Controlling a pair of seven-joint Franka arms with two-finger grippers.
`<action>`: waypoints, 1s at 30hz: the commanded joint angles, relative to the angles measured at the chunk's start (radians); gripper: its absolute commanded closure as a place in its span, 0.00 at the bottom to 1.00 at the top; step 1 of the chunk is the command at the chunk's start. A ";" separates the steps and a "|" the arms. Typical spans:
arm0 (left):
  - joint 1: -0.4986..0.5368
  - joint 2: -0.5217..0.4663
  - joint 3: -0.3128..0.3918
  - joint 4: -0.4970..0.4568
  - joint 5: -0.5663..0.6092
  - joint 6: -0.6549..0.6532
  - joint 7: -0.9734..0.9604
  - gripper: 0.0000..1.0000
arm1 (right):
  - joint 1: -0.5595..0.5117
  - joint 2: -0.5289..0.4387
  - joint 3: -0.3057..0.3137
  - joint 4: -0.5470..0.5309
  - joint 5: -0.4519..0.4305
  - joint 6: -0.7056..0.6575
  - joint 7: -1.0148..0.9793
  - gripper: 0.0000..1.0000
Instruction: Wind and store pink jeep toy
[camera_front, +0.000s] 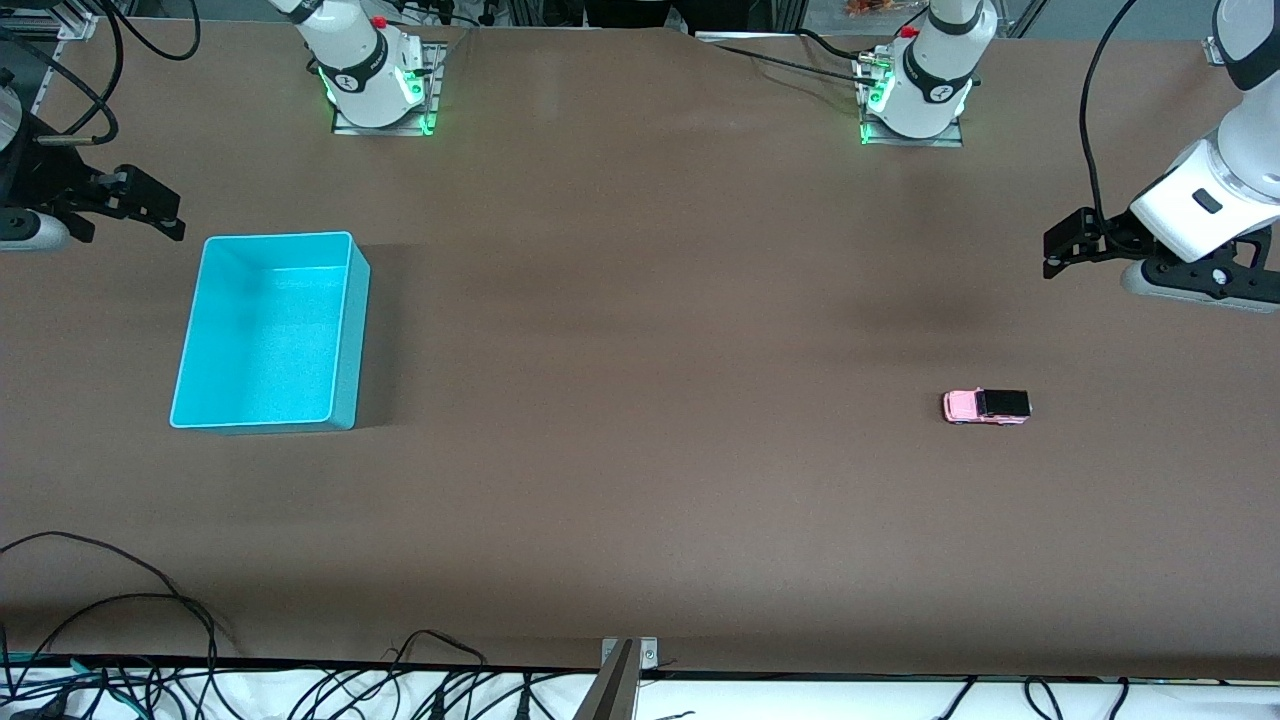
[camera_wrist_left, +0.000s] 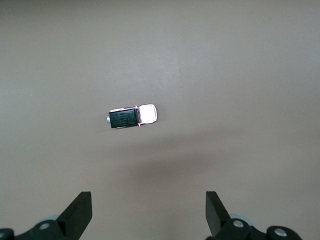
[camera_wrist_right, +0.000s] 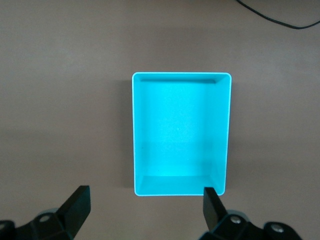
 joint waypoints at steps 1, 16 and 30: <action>-0.001 0.036 -0.002 0.060 0.021 -0.028 -0.001 0.00 | -0.007 0.003 0.011 0.011 -0.014 -0.014 -0.001 0.00; 0.000 0.057 0.001 0.070 0.029 -0.025 0.087 0.00 | -0.007 0.003 0.011 0.011 -0.011 -0.014 -0.001 0.00; 0.046 0.172 0.007 0.183 0.029 -0.022 0.536 0.00 | -0.007 0.003 0.011 0.011 -0.011 -0.022 0.000 0.00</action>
